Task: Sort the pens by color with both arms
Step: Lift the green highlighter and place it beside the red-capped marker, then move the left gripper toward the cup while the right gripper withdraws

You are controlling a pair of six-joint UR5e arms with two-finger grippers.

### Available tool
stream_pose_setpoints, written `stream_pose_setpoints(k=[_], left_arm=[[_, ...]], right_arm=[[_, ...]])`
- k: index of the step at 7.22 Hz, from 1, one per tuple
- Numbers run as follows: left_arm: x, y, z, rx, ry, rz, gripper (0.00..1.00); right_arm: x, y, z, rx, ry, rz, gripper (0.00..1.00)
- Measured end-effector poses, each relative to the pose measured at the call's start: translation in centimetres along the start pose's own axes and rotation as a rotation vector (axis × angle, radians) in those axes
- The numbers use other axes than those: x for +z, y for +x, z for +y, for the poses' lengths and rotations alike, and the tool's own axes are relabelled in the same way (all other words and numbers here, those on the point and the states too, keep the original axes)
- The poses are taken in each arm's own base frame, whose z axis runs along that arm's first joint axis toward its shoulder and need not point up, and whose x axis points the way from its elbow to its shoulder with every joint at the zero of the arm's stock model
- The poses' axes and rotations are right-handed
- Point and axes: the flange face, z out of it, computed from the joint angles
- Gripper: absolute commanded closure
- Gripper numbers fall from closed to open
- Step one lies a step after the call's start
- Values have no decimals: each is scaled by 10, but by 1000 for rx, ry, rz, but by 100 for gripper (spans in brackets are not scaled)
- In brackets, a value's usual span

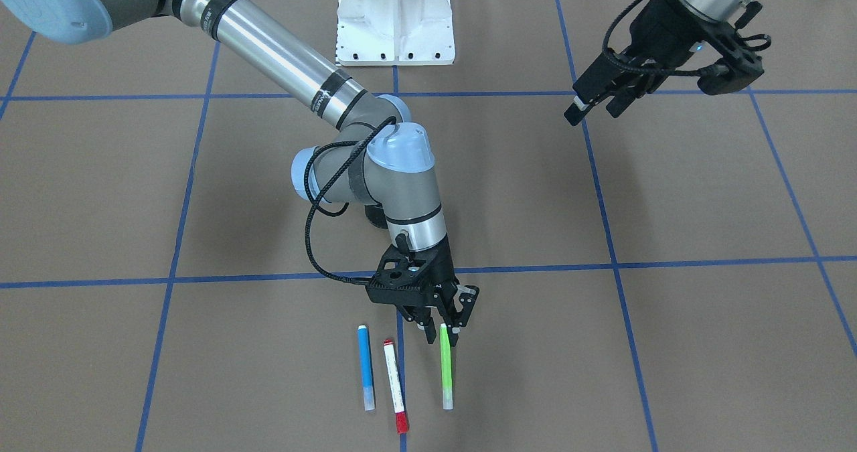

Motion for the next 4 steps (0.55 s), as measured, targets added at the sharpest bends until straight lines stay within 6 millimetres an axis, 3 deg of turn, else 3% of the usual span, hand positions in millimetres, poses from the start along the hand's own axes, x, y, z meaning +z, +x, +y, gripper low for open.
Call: stream_pose_setpoints(k=[1,3,4], left_arm=[[10,11,-6,-4,-2,-6,3],[41,52,-15,-24,-12,-50,3],[63,83,-14,-32,1,-90,9]], right_arm=[[-23,28,-16,10,-41,-39,0],[-92,125,-77,34,-166,-75,0],[-127,173,-111,32,-232,-74,0]])
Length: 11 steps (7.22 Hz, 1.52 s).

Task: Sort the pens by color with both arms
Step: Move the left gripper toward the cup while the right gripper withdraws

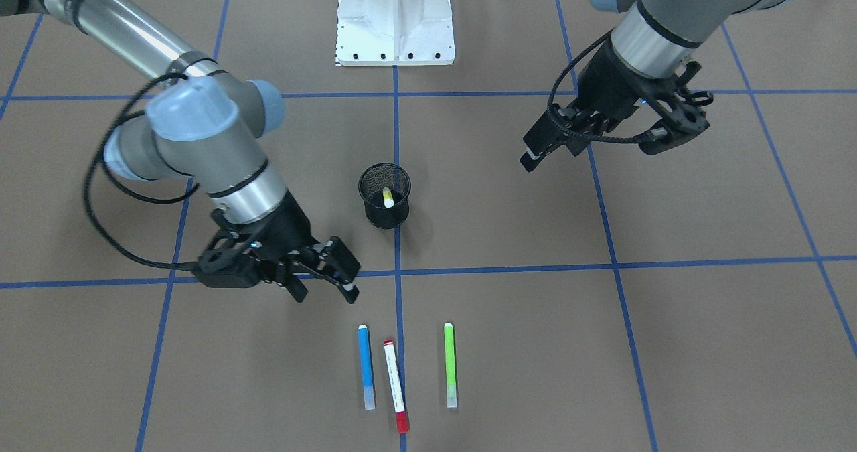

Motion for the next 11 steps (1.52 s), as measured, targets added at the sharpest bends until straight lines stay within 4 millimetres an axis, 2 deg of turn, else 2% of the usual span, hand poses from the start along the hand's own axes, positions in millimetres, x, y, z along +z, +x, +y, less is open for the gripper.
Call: stream_pose_setpoints(k=[1,2,3,4,6,8,9,11], left_arm=[[27,40,9,4,9,-48,9],[56,86,20,33,7,-92,9],[79,125,24,101,4,-131,10],[97,142,24,209,-19,-161,10],[128,153,22,364,-126,-200,10],[155,179,31,360,-209,-262,13],[161,187,39,348,-230,-292,19],[178,184,54,340,-262,-331,29]], right_arm=[[-32,41,-16,-16,-45,8,0],[-53,76,-21,-41,-70,19,0],[-67,101,-20,-60,-82,28,0],[-72,115,-17,-69,-87,36,0],[-74,131,-15,-81,-93,52,0],[-78,152,-13,-116,-108,70,0],[-82,161,-14,-118,-125,74,0],[-89,180,-19,-121,-147,85,0]])
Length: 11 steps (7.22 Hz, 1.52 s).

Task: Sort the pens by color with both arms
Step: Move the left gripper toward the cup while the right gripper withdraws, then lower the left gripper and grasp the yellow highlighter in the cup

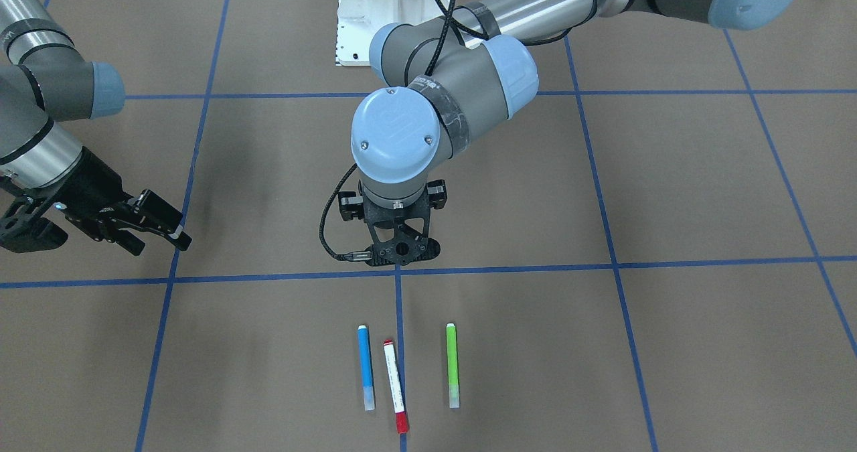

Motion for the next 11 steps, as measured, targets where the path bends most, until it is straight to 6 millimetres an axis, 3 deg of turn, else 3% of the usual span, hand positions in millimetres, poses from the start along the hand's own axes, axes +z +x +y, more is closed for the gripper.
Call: stream_pose_setpoints(k=[3,6,9,11], left_arm=[[36,-1,16,-4,-95,-3,30],[46,0,20,-7,-120,2,32],[52,1,20,-6,-121,-1,42],[57,1,16,4,-111,9,43]], right_arm=[[0,8,1,0,-6,8,0],[1,8,1,0,-5,9,0],[1,9,1,1,-4,11,0],[2,10,1,2,-4,13,0]])
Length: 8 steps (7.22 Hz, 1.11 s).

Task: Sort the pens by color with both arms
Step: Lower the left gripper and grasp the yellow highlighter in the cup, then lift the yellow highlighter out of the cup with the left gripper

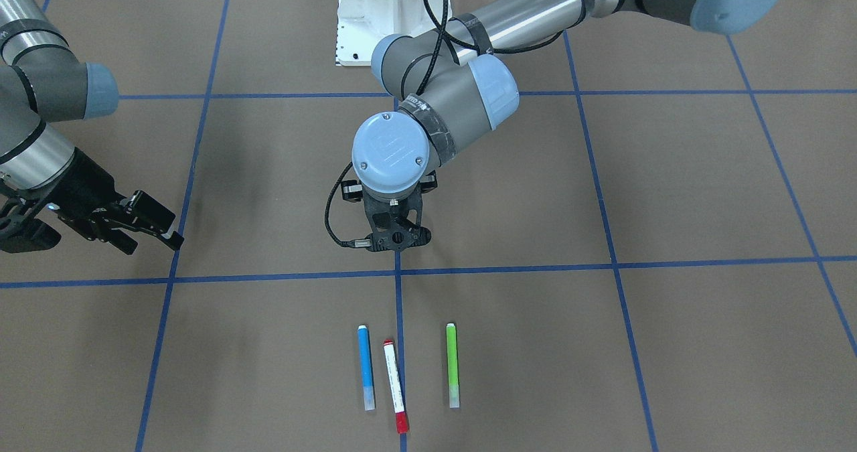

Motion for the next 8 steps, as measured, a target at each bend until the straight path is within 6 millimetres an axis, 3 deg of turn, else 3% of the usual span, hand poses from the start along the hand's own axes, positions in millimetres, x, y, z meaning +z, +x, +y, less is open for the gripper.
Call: stream_pose_setpoints(k=[1,2,6,7,8], left_arm=[[1,0,-2,5,4,5,82],[1,1,-2,6,7,7,100],[-6,4,0,24,27,20,100],[-15,5,2,29,42,29,100],[-39,5,5,36,69,55,100]], right_arm=[[0,0,0,0,0,1,0],[1,1,0,1,0,2,0],[1,2,0,0,1,4,0],[1,3,0,-1,1,5,0],[2,3,0,-1,2,6,0]])
